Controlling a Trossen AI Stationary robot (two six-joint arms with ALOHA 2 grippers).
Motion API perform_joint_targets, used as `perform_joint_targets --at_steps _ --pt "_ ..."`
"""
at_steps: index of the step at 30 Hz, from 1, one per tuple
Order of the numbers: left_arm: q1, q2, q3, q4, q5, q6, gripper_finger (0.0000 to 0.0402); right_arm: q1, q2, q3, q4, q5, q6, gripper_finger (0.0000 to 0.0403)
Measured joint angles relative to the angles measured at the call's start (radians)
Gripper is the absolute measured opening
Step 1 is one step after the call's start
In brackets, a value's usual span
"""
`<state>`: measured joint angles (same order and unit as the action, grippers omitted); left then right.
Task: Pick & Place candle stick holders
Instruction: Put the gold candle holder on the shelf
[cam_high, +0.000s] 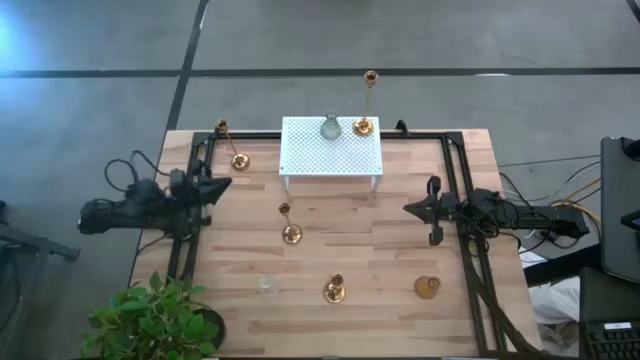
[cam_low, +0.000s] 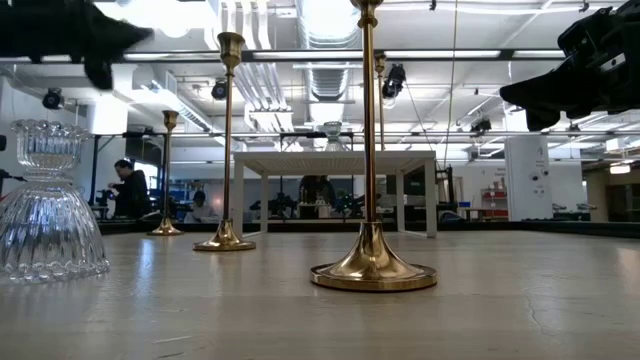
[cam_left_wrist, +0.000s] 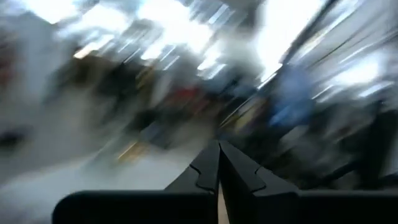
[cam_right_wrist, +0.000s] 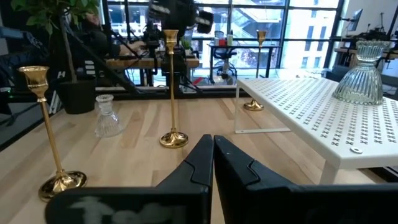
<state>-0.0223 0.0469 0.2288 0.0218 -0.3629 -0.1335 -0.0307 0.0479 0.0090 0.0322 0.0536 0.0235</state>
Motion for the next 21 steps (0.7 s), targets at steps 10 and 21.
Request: perform_joint_targets --at_steps 10,21 --pt "0.001 0.094 0.178 -0.581 -0.293 -0.149 0.0074 0.000 0.000 0.000 0.000 0.000 0.001 0.0009" --pt "0.001 0.274 0.065 -0.467 -0.762 -0.217 0.0158 0.000 0.000 0.000 0.000 0.000 0.001 0.0009"
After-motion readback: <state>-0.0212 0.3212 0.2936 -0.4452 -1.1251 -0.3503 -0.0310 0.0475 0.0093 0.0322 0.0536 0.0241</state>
